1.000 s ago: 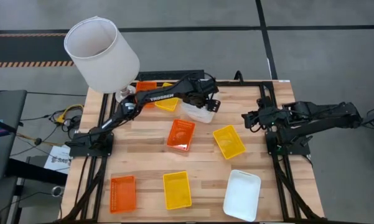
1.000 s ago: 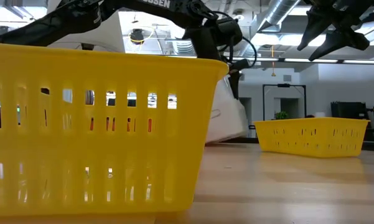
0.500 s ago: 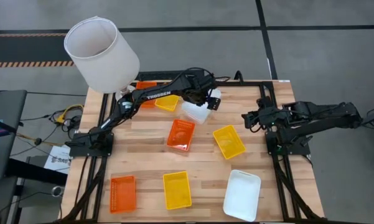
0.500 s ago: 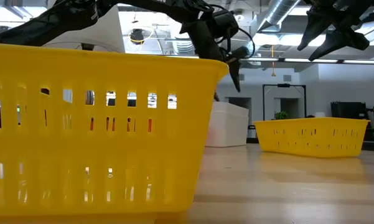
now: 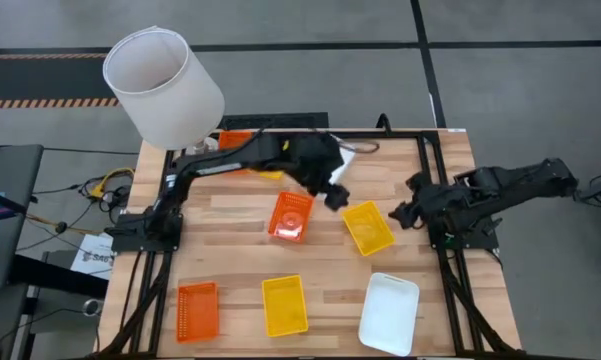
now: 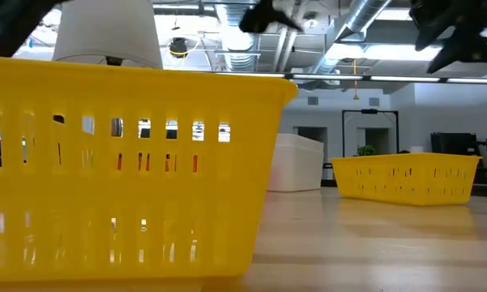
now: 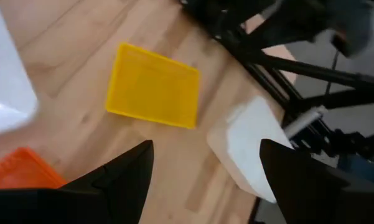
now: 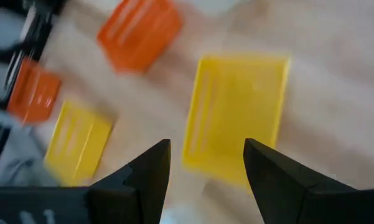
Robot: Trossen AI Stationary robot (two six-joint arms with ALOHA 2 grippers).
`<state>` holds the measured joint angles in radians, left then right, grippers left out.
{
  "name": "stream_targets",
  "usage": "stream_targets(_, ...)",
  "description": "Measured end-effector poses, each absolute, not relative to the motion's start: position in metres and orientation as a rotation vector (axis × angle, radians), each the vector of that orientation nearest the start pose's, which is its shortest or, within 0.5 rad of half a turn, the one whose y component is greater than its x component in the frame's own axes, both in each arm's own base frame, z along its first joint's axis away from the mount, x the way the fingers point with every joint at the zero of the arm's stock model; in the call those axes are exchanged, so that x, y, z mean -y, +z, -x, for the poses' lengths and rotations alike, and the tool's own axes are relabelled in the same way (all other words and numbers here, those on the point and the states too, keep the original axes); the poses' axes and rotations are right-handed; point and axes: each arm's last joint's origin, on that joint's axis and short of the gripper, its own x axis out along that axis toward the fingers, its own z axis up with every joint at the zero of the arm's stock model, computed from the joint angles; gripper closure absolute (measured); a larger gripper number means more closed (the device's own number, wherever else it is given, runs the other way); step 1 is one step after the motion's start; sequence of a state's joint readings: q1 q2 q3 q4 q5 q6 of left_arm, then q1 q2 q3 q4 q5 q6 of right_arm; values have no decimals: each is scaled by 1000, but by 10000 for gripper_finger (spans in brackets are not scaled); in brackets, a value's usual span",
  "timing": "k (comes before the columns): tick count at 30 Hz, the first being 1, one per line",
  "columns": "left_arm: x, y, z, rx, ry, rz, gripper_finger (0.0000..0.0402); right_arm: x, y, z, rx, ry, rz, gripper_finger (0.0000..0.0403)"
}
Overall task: Stack baskets by color
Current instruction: Move the bottom white bin to the center of the table
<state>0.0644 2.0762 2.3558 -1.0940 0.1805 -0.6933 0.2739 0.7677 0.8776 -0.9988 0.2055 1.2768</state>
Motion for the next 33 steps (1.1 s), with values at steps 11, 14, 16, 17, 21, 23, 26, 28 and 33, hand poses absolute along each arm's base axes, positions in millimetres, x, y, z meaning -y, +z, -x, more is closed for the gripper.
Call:
stream_targets(11, 46, 463, -365, -627, 204, 724, 121, -123, 282, -112, -1129, -322, -1196, 178)
stream_targets(14, 51, 478, -346, -567, 238, 722, 121, -152, 274, -108, -1174, -349, -1282, 178)
stream_targets(16, 52, 486, -336, -533, 252, 716, 121, -167, 265, -106, -1195, -406, -1319, 178)
stream_targets(17, 52, 489, -331, -520, 257, 715, 121, -175, 260, -105, -1205, -444, -1331, 178)
stream_targets(21, 51, 501, -316, -482, 242, 702, 121, -195, 239, -111, -1219, -545, -1332, 178)
stream_targets(23, 51, 503, -311, -494, 234, 702, 121, -202, 230, -121, -1218, -575, -1342, 178)
stream_targets(26, 50, 503, -304, -539, 222, 710, 121, -211, 212, -136, -1227, -632, -1342, 178)
stream_targets(28, 51, 504, -297, -561, 218, 707, 121, -217, 201, -145, -1248, -646, -1353, 178)
stream_targets(33, 53, 504, -290, -594, 217, 695, 121, -230, 187, -160, -1261, -646, -1388, 178)
